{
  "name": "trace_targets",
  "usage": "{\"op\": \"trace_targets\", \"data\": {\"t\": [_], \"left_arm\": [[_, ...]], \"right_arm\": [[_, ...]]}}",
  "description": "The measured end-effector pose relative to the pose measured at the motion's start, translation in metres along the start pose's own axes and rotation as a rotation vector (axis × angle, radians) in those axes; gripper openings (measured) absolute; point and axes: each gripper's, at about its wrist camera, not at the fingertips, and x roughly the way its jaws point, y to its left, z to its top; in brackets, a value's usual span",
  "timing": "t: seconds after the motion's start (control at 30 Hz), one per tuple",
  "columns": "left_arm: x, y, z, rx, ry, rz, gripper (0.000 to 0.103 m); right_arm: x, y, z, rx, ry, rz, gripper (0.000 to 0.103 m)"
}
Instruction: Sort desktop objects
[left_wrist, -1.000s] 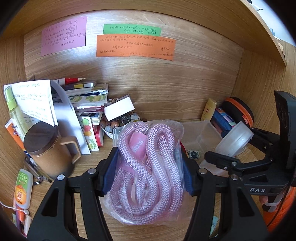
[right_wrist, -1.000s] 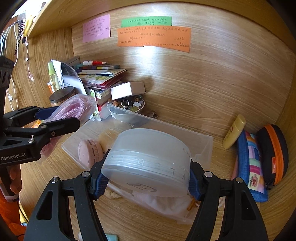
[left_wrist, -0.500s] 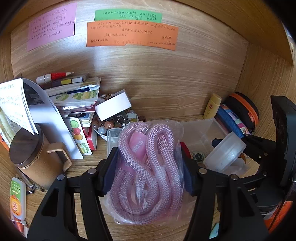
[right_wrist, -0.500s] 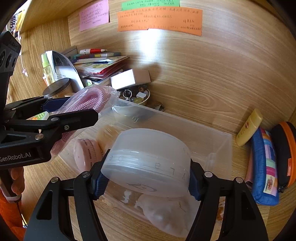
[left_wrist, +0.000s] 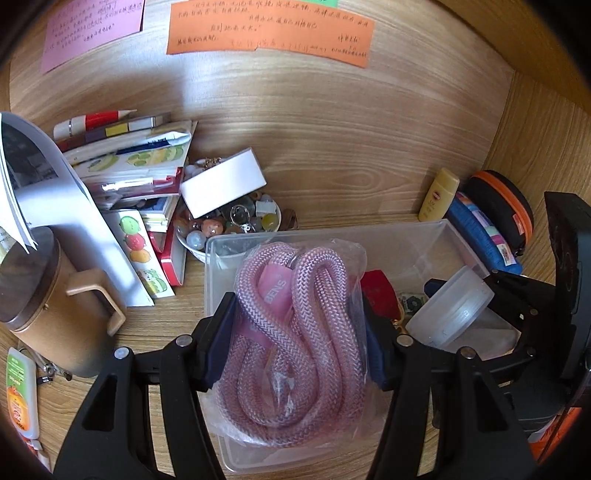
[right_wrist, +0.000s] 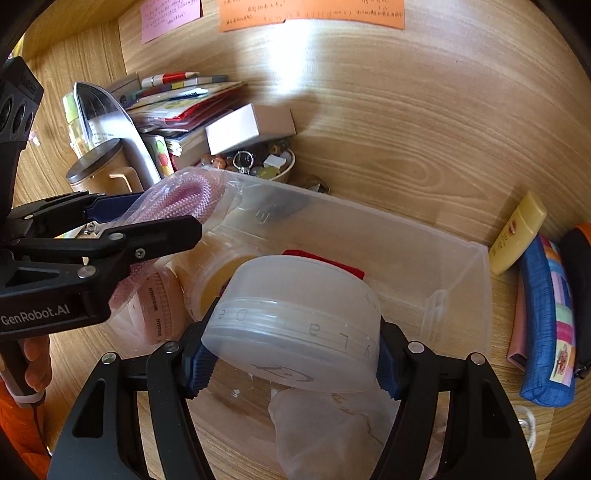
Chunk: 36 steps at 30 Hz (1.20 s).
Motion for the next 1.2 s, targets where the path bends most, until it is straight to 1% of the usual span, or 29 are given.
{"op": "trace_targets", "data": {"t": [0.1,0.2,0.37,0.5,0.57,0.63,0.8,0.87,0.93,1.07,1.13,1.2], "left_arm": [[0.002,0.0,-0.001,-0.003,0.006,-0.004,0.06],[0.003,0.0,-0.002,-0.006,0.006,0.007,0.06],[0.004,0.001,-0.003,-0.015,0.009,0.005,0.065],[0.005,0.002,-0.003,-0.02,0.008,0.008,0.073],[0.004,0.0,-0.003,-0.015,0.002,0.015,0.073],[0.002,0.0,-0.002,-0.012,-0.004,0.017,0.077],[0.0,0.001,0.0,-0.01,-0.012,0.022,0.082],[-0.001,0.003,0.001,-0.016,-0.014,0.01,0.083],[-0.001,0.003,0.001,-0.02,-0.014,0.003,0.083],[-0.005,0.003,0.001,-0.016,-0.021,0.008,0.084],[-0.008,0.002,0.002,-0.017,-0.032,-0.005,0.088],[-0.012,0.002,0.002,-0.023,-0.047,-0.015,0.092]], "right_arm": [[0.004,-0.001,-0.002,0.004,0.006,0.003,0.066],[0.007,-0.002,-0.004,0.009,0.011,-0.001,0.066],[0.011,-0.001,-0.007,0.007,0.015,-0.014,0.066],[0.011,0.0,-0.009,0.003,0.013,-0.028,0.066],[0.011,0.0,-0.01,0.003,0.009,-0.028,0.067],[0.011,0.001,-0.01,-0.001,0.004,-0.036,0.069],[0.01,0.001,-0.008,-0.003,-0.001,-0.036,0.072],[0.008,0.0,-0.008,-0.006,-0.006,-0.039,0.073],[0.006,0.0,-0.008,-0.005,-0.011,-0.036,0.077],[0.0,0.003,-0.006,-0.015,-0.023,-0.043,0.078],[-0.005,0.004,-0.005,-0.021,-0.035,-0.052,0.084],[-0.009,0.005,-0.005,-0.025,-0.044,-0.06,0.085]]}}
